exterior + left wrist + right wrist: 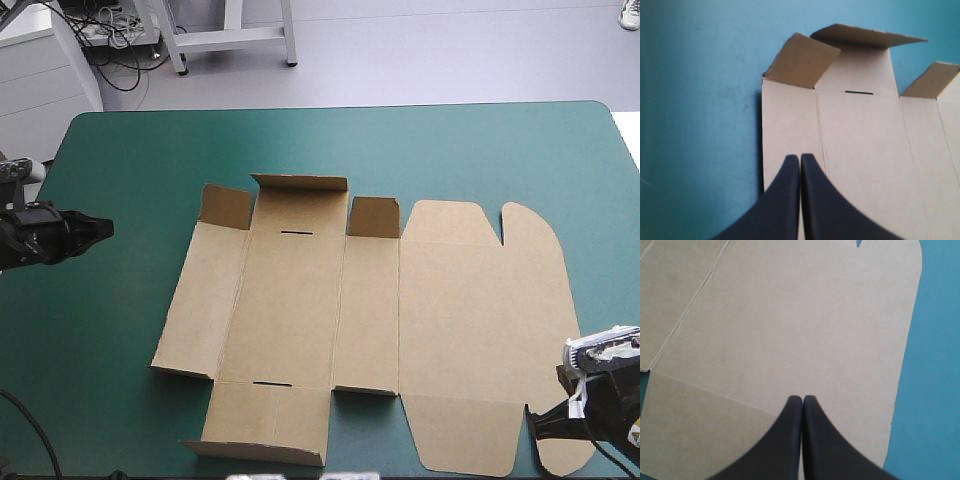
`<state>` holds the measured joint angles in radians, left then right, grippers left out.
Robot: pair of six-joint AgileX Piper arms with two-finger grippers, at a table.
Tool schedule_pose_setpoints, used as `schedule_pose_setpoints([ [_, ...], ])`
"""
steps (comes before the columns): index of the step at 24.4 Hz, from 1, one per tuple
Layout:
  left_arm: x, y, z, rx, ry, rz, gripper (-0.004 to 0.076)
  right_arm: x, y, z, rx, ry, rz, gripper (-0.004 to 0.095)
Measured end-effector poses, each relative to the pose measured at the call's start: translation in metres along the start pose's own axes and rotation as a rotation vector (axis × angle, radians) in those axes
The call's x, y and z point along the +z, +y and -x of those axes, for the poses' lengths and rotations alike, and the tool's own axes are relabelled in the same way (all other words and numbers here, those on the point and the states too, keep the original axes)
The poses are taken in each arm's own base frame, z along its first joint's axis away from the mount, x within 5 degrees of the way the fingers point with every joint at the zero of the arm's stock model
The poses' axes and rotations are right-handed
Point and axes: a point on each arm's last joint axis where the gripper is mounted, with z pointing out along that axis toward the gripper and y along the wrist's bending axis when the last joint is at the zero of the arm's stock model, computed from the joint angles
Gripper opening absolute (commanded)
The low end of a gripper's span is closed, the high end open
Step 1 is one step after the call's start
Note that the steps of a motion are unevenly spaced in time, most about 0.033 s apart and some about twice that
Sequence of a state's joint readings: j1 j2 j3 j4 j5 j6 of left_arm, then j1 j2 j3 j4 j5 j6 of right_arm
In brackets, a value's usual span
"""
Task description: Fold the box
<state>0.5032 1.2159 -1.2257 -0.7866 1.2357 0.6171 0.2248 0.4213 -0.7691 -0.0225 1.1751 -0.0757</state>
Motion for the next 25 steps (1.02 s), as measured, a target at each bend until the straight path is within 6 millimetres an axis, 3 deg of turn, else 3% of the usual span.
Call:
schedule_pose_setpoints([
  [4,-0.005,0.024,0.001,-0.079,-0.032,0.032,-0.0008,0.0,0.0,0.0,-0.007,-0.002,0.0,-0.0018],
  [7,0.008,0.045,-0.002,-0.131,0.008,0.027,-0.0001,0.0,0.0,0.0,-0.029,-0.002,0.0,-0.0018],
  [9,0.02,0.057,-0.004,-0.185,0.044,0.016,0.008,0.0,0.0,0.0,-0.031,-0.002,0.0,-0.0018],
  [10,0.024,0.062,-0.005,-0.202,0.056,0.013,0.0145,0.0,0.0,0.0,-0.033,-0.002,0.0,-0.0018],
  [12,0.032,0.07,-0.007,-0.232,0.079,0.006,0.0414,0.0,0.0,0.0,-0.035,-0.002,0.0,-0.0018],
  [13,0.036,0.075,-0.008,-0.244,0.092,0.005,0.0501,0.0,0.0,0.0,-0.036,-0.002,0.0,-0.0018],
  [16,0.041,0.08,-0.009,-0.272,0.108,0.008,0.067,0.0,0.0,0.0,-0.037,-0.002,0.0,-0.0018],
  [25,0.068,0.106,-0.017,-0.361,0.186,-0.011,0.0694,0.0,0.0,0.0,-0.037,-0.002,0.0,-0.0018],
])
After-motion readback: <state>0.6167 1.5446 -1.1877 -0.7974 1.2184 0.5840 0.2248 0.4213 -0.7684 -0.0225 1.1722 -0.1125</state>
